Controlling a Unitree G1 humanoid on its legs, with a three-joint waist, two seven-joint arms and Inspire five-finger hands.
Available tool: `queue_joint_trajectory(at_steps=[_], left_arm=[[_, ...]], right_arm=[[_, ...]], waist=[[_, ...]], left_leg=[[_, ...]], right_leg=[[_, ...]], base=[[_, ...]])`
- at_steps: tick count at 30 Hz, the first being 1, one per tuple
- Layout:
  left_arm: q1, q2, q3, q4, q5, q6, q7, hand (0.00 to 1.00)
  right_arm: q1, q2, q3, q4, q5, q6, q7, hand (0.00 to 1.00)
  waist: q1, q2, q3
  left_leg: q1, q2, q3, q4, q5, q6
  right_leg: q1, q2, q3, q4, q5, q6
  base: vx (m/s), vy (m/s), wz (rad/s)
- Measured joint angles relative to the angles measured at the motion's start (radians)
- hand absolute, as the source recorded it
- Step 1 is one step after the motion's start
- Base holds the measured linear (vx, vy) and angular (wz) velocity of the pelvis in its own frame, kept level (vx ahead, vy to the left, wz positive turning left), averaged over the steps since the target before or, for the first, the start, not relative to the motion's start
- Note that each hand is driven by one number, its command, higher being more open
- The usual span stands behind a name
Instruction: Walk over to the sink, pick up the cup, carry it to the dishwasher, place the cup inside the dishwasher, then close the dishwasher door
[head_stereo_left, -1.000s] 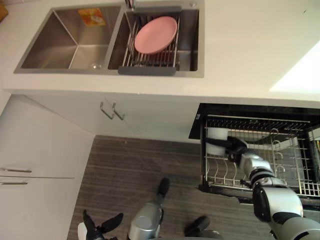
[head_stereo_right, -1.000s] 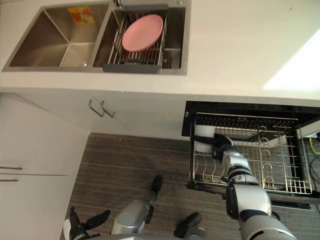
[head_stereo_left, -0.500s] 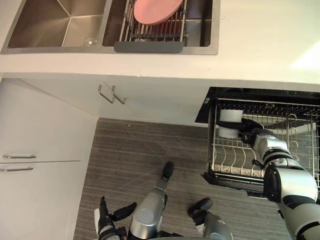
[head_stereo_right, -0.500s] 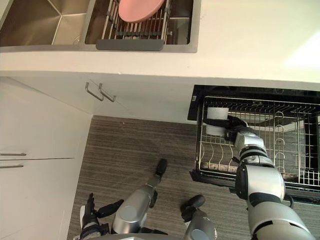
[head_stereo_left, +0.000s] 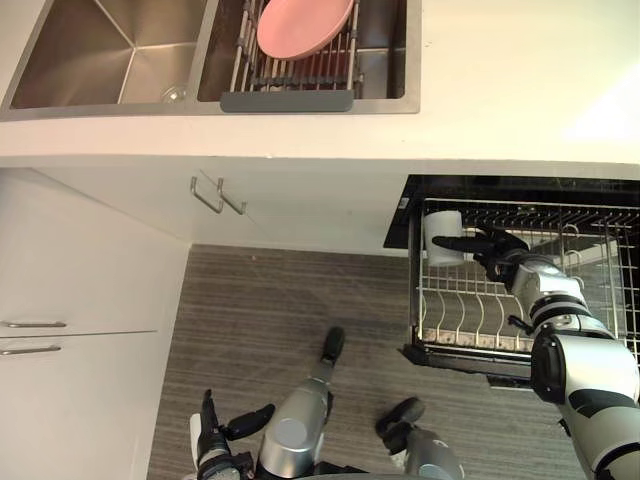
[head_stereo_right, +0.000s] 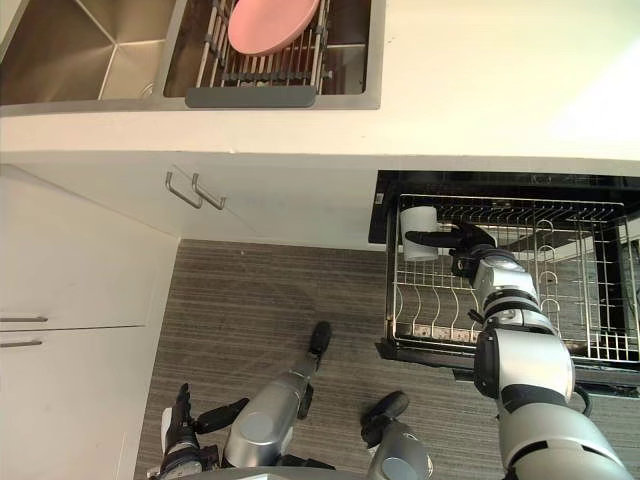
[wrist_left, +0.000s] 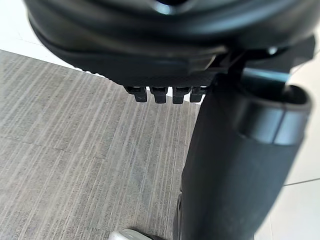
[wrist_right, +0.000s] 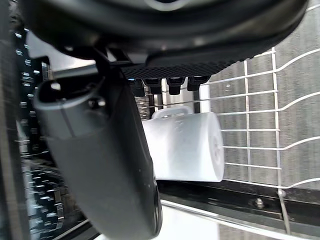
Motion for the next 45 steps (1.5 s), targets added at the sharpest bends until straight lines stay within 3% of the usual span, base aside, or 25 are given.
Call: queue_joint_trajectory(at_steps=[10, 13, 15, 16, 17, 18, 19, 21, 22, 23, 24, 26, 28, 29, 30, 31, 33, 35, 36, 38, 41, 42, 43, 44, 45], left_arm=[[0.053, 0.041, 0.033, 0.034, 0.047, -0.001, 0.028, 1.00], [0.064, 0.024, 0.125, 0.027, 0.038, -0.005, 0.026, 1.00], [0.080, 0.013, 0.188, 0.009, 0.012, -0.004, 0.009, 1.00], [0.096, 0.002, 0.201, 0.004, 0.008, -0.005, 0.002, 1.00], [0.120, -0.022, 0.235, 0.019, -0.001, 0.000, -0.005, 1.00], [0.137, -0.038, 0.251, 0.042, -0.001, 0.002, -0.011, 1.00], [0.148, -0.046, 0.255, 0.049, 0.000, 0.000, -0.012, 1.00], [0.191, -0.068, 0.257, 0.058, 0.020, -0.005, -0.002, 1.00], [0.222, -0.089, 0.255, 0.058, 0.035, -0.009, 0.012, 1.00], [0.233, -0.107, 0.252, 0.063, 0.040, -0.008, 0.028, 1.00], [0.235, -0.103, 0.250, 0.059, 0.044, -0.008, 0.031, 1.00], [0.208, -0.029, 0.238, 0.050, 0.046, 0.005, 0.041, 1.00], [0.179, -0.015, 0.240, 0.017, 0.048, 0.019, 0.041, 1.00], [0.160, -0.020, 0.248, -0.004, 0.049, 0.020, 0.038, 1.00], [0.157, -0.026, 0.248, -0.011, 0.043, 0.020, 0.039, 1.00], [0.156, -0.026, 0.247, -0.011, 0.034, 0.018, 0.039, 1.00], [0.144, -0.025, 0.236, -0.006, -0.002, 0.014, 0.038, 1.00], [0.133, -0.013, 0.220, 0.005, 0.001, 0.005, 0.029, 1.00], [0.127, -0.005, 0.194, 0.014, 0.003, 0.001, 0.027, 1.00], [0.125, 0.008, 0.165, 0.022, 0.006, 0.000, 0.027, 1.00], [0.122, 0.017, 0.148, 0.030, 0.005, -0.002, 0.023, 1.00], [0.117, 0.013, 0.148, 0.040, -0.001, -0.005, 0.020, 1.00], [0.116, 0.018, 0.148, 0.044, -0.002, -0.008, 0.020, 1.00], [0.097, 0.028, 0.147, 0.066, -0.002, -0.013, 0.017, 1.00], [0.080, 0.024, 0.148, 0.085, -0.005, -0.010, 0.011, 1.00]], right_arm=[[0.454, 0.116, 0.032, -0.558, 0.136, -0.017, 0.013, 1.00], [0.625, 0.201, -0.072, -0.737, 0.158, -0.015, -0.002, 1.00], [0.719, 0.245, -0.184, -0.813, 0.164, -0.014, -0.016, 1.00], [0.737, 0.246, -0.207, -0.843, 0.164, -0.014, -0.015, 1.00], [0.757, 0.256, -0.250, -0.894, 0.165, -0.019, -0.014, 1.00], [0.766, 0.258, -0.274, -0.928, 0.164, -0.020, -0.009, 1.00], [0.764, 0.259, -0.286, -0.938, 0.164, -0.020, -0.009, 1.00], [0.765, 0.262, -0.290, -0.967, 0.165, -0.026, 0.001, 1.00], [0.761, 0.262, -0.283, -0.993, 0.166, -0.032, 0.019, 1.00], [0.756, 0.263, -0.283, -1.018, 0.170, -0.036, 0.036, 1.00], [0.749, 0.269, -0.278, -1.024, 0.176, -0.036, 0.044, 1.00], [0.745, 0.312, -0.270, -1.033, 0.200, -0.037, 0.062, 1.00], [0.743, 0.331, -0.269, -1.051, 0.222, -0.038, 0.067, 1.00], [0.744, 0.359, -0.250, -1.053, 0.228, -0.051, 0.069, 1.00], [0.743, 0.376, -0.224, -1.052, 0.229, -0.055, 0.077, 1.00], [0.745, 0.386, -0.208, -1.052, 0.230, -0.058, 0.086, 1.00], [0.770, 0.396, -0.167, -1.074, 0.231, -0.093, 0.099, 1.00], [0.805, 0.392, -0.167, -1.122, 0.232, -0.126, 0.091, 1.00], [0.826, 0.389, -0.193, -1.139, 0.232, -0.156, 0.073, 1.00], [0.833, 0.385, -0.225, -1.136, 0.234, -0.172, 0.043, 1.00], [0.831, 0.369, -0.217, -1.128, 0.241, -0.188, 0.024, 1.00], [0.833, 0.369, -0.200, -1.129, 0.241, -0.210, 0.025, 1.00], [0.835, 0.372, -0.193, -1.131, 0.242, -0.221, 0.027, 1.00], [0.831, 0.370, -0.184, -1.140, 0.241, -0.244, 0.033, 1.00], [0.829, 0.366, -0.186, -1.139, 0.240, -0.252, 0.034, 1.00]], waist=[[-0.078, -0.092, -0.123], [-0.095, -0.097, -0.144], [-0.122, -0.103, -0.151], [-0.123, -0.091, -0.162], [-0.133, -0.084, -0.176], [-0.149, -0.107, -0.189], [-0.149, -0.116, -0.191], [-0.149, -0.123, -0.205], [-0.147, -0.107, -0.216], [-0.134, -0.096, -0.228], [-0.135, -0.104, -0.231], [-0.137, -0.173, -0.249], [-0.135, -0.170, -0.250], [-0.125, -0.162, -0.262], [-0.123, -0.159, -0.267], [-0.125, -0.159, -0.267], [-0.149, -0.153, -0.276], [-0.182, -0.169, -0.291], [-0.215, -0.157, -0.291], [-0.224, -0.153, -0.293], [-0.212, -0.128, -0.295], [-0.214, -0.108, -0.289], [-0.215, -0.118, -0.294], [-0.216, -0.153, -0.303], [-0.214, -0.142, -0.304]], left_leg=[[0.075, -0.001, 0.052, 0.006, -0.034, -0.005], [-0.007, -0.012, 0.087, 0.261, -0.163, 0.010], [-0.034, -0.006, 0.203, 0.370, -0.202, 0.013], [-0.031, 0.019, 0.253, 0.368, -0.241, 0.017], [-0.022, 0.053, 0.355, 0.375, -0.271, 0.056], [-0.036, 0.059, 0.403, 0.467, -0.307, 0.097], [-0.050, 0.079, 0.398, 0.549, -0.319, 0.106], [-0.045, 0.184, 0.310, 0.699, -0.360, 0.052], [0.001, 0.261, 0.216, 0.653, -0.352, -0.016], [0.067, 0.258, 0.162, 0.574, -0.403, -0.118], [0.081, 0.248, 0.184, 0.558, -0.434, -0.121], [0.054, 0.180, 0.205, 0.605, -0.471, -0.103], [0.043, 0.162, 0.233, 0.635, -0.495, -0.078], [0.055, 0.135, 0.271, 0.600, -0.503, -0.046], [0.081, 0.131, 0.305, 0.550, -0.488, -0.022], [0.098, 0.125, 0.317, 0.512, -0.472, -0.013], [0.105, 0.105, 0.318, 0.406, -0.412, 0.000], [0.083, 0.052, 0.274, 0.326, -0.342, 0.008], [0.074, 0.031, 0.226, 0.301, -0.306, 0.016], [0.074, 0.022, 0.193, 0.280, -0.290, 0.015], [0.100, 0.093, 0.156, 0.235, -0.267, -0.011], [0.117, 0.128, 0.145, 0.212, -0.255, -0.030], [0.122, 0.128, 0.144, 0.196, -0.248, -0.039], [0.128, 0.110, 0.142, 0.164, -0.234, -0.049], [0.141, 0.121, 0.142, 0.142, -0.219, -0.058]], right_leg=[[0.069, 0.006, 0.039, -0.039, 0.008, 0.010], [0.122, -0.006, 0.023, -0.025, -0.024, 0.030], [0.177, -0.035, -0.024, 0.000, -0.029, 0.034], [0.176, -0.031, -0.026, 0.007, -0.031, 0.035], [0.176, -0.050, -0.026, 0.024, -0.034, 0.039], [0.165, -0.103, -0.024, 0.047, -0.031, 0.048], [0.160, -0.126, -0.015, 0.061, -0.030, 0.050], [0.160, -0.152, 0.037, 0.071, -0.017, 0.072], [0.157, -0.146, 0.084, 0.076, -0.004, 0.098], [0.142, -0.158, 0.142, 0.075, 0.011, 0.125], [0.138, -0.167, 0.167, 0.063, 0.021, 0.127], [0.135, -0.227, 0.234, 0.021, 0.078, 0.138], [0.124, -0.260, 0.232, 0.063, 0.116, 0.131], [0.077, -0.306, 0.186, 0.113, 0.159, 0.073], [0.053, -0.306, 0.178, 0.141, 0.158, 0.060], [0.041, -0.294, 0.174, 0.166, 0.138, 0.063], [0.030, -0.191, 0.194, 0.149, 0.042, 0.064], [0.057, -0.065, 0.332, 0.010, -0.062, 0.073], [0.080, -0.018, 0.414, -0.038, -0.064, 0.046], [0.103, -0.010, 0.420, -0.055, -0.056, 0.043], [0.058, 0.051, 0.440, 0.058, -0.045, 0.025], [0.043, 0.085, 0.470, 0.043, -0.081, 0.017], [0.060, 0.099, 0.485, -0.048, -0.065, 0.010], [0.054, 0.090, 0.491, -0.110, 0.007, -0.014], [0.055, 0.095, 0.492, -0.112, 0.011, -0.018]], base=[[-0.02, -0.014, -0.13], [-0.02, 0.036, 0.16], [-0.04, 0.102, 0.59], [-0.08, 0.125, 0.18], [-0.03, 0.136, -0.03], [-0.02, 0.159, -0.11], [0.04, 0.174, -0.30], [0.03, 0.263, -0.56], [0.07, 0.448, -0.84], [0.08, 0.499, -0.81], [0.06, 0.532, -0.43], [0.00, 0.435, 0.03], [-0.11, 0.333, 0.02], [-0.18, 0.362, -0.32], [-0.14, 0.248, -0.49], [-0.09, 0.151, -0.35], [-0.04, 0.075, -0.06], [0.03, 0.074, 0.63], [0.10, 0.030, 1.09], [0.14, 0.000, 0.82], [0.10, -0.098, 0.27], [0.04, -0.133, 0.12], [0.03, -0.137, 0.19], [0.04, -0.136, 0.12], [0.06, -0.164, 0.09]])
